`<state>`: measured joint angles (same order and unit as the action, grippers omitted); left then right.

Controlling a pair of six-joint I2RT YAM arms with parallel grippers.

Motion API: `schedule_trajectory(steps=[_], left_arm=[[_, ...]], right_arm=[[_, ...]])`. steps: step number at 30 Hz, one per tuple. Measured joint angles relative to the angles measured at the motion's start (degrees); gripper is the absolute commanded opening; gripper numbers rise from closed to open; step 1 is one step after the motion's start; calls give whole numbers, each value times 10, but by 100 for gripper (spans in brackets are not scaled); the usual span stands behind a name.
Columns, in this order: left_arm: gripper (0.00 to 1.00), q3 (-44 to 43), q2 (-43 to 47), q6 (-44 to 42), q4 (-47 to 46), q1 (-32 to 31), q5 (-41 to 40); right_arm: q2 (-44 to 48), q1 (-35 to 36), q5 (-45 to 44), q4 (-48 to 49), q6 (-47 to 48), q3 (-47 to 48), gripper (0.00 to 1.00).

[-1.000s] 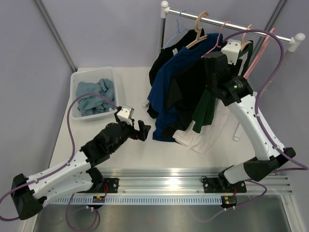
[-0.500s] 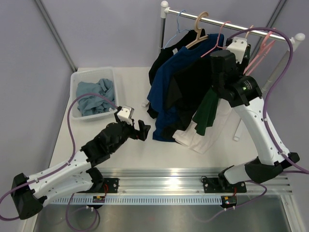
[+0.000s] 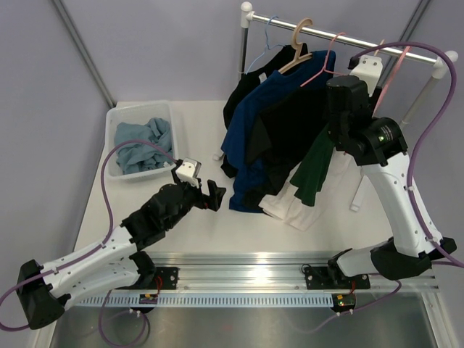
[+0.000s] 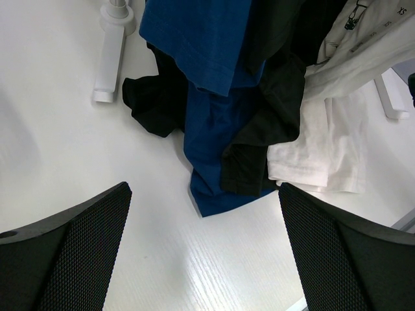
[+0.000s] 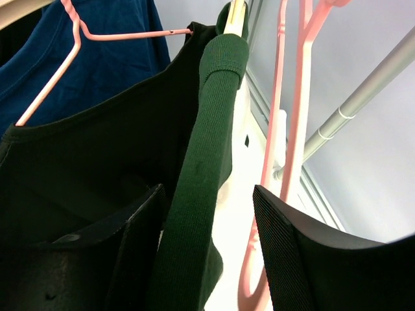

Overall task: Remove the t-shirt from the hanger
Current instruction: Pick up the hanger from the clothesline.

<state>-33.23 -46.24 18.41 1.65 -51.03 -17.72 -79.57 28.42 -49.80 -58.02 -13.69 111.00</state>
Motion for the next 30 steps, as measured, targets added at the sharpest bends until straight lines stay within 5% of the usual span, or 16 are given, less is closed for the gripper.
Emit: schedule_trajectory(steps=[10,17,24,30], left_arm=[[99,0,0,0,0,0,-2],[99,0,0,0,0,0,-2],[99,0,0,0,0,0,-2],[99,0,9,0,5,0,-2]], right_arm=[[-1,0,25,-1,-24,0,99],[-6,0,39,4,-38,6,98],[-57,0,25,-8,-78,65,70],[-124,0,-4,-60,-132,145,69]])
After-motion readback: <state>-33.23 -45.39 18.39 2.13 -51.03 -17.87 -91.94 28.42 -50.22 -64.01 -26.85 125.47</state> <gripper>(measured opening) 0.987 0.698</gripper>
